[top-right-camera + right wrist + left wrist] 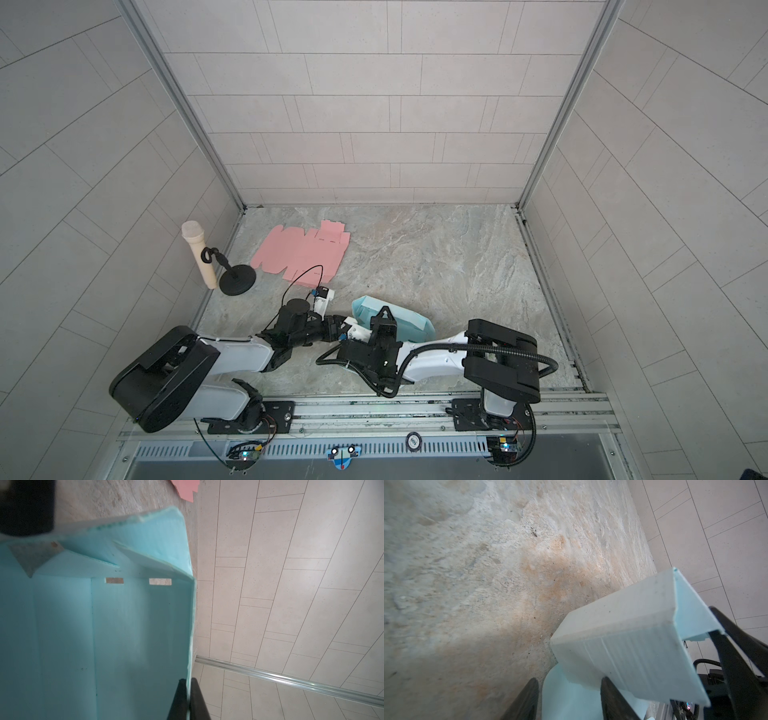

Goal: Fold the paper box

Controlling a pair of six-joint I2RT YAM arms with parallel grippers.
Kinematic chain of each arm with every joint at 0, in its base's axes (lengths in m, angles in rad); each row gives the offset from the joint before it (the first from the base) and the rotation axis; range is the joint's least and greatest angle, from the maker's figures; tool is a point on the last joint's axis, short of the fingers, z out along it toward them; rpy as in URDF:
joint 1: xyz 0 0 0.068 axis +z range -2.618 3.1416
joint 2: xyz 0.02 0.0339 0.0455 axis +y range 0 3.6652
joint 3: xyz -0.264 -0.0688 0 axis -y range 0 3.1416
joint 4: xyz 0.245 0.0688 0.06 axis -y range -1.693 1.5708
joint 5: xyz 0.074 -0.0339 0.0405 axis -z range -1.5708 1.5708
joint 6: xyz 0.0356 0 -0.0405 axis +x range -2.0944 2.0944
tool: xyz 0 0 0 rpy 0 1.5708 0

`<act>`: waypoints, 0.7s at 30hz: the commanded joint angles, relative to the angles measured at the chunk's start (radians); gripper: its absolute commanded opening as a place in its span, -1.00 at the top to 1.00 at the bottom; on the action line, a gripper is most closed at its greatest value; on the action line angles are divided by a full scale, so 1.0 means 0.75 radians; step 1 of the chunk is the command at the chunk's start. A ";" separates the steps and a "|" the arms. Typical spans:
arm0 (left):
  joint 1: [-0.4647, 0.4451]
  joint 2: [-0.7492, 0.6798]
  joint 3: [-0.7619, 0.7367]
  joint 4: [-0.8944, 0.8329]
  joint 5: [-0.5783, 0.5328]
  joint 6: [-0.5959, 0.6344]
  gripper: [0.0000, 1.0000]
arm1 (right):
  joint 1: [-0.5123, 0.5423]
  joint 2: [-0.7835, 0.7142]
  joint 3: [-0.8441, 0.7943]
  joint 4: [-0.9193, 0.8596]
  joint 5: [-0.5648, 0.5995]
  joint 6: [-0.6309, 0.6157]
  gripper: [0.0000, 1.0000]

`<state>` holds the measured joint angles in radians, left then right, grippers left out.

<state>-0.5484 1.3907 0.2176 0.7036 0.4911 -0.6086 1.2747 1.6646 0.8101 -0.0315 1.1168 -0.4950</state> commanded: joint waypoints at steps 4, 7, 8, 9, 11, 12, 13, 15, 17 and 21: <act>-0.007 0.004 -0.004 0.082 -0.036 0.047 -0.05 | 0.012 0.011 -0.014 -0.003 0.029 -0.021 1.00; -0.007 0.008 -0.013 0.102 -0.023 0.042 -0.06 | 0.000 -0.032 -0.022 -0.015 -0.020 0.020 1.00; -0.007 0.006 -0.021 0.111 -0.023 0.040 -0.06 | -0.009 -0.054 -0.020 -0.035 -0.047 0.043 1.00; -0.007 0.001 -0.030 0.120 -0.021 0.037 -0.07 | -0.019 -0.077 -0.019 -0.049 -0.072 0.060 1.00; -0.007 -0.013 -0.043 0.146 -0.019 0.026 -0.09 | -0.035 -0.117 -0.012 -0.077 -0.116 0.086 1.00; -0.007 -0.021 -0.048 0.149 -0.021 0.024 -0.11 | -0.045 -0.134 -0.011 -0.082 -0.128 0.093 1.00; -0.007 -0.027 -0.049 0.147 -0.025 0.025 -0.11 | -0.052 -0.149 -0.009 -0.089 -0.137 0.099 1.00; -0.007 -0.029 -0.048 0.145 -0.023 0.032 -0.12 | -0.069 -0.177 -0.002 -0.107 -0.168 0.115 1.00; -0.007 -0.020 -0.041 0.156 -0.011 0.034 -0.12 | -0.080 -0.186 0.003 -0.122 -0.188 0.124 1.00; -0.007 -0.018 -0.033 0.196 0.010 0.027 -0.15 | -0.082 -0.168 0.009 -0.129 -0.190 0.137 1.00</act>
<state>-0.5488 1.3846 0.1886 0.7956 0.4812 -0.5941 1.2121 1.5429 0.8040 -0.0952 0.9882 -0.4164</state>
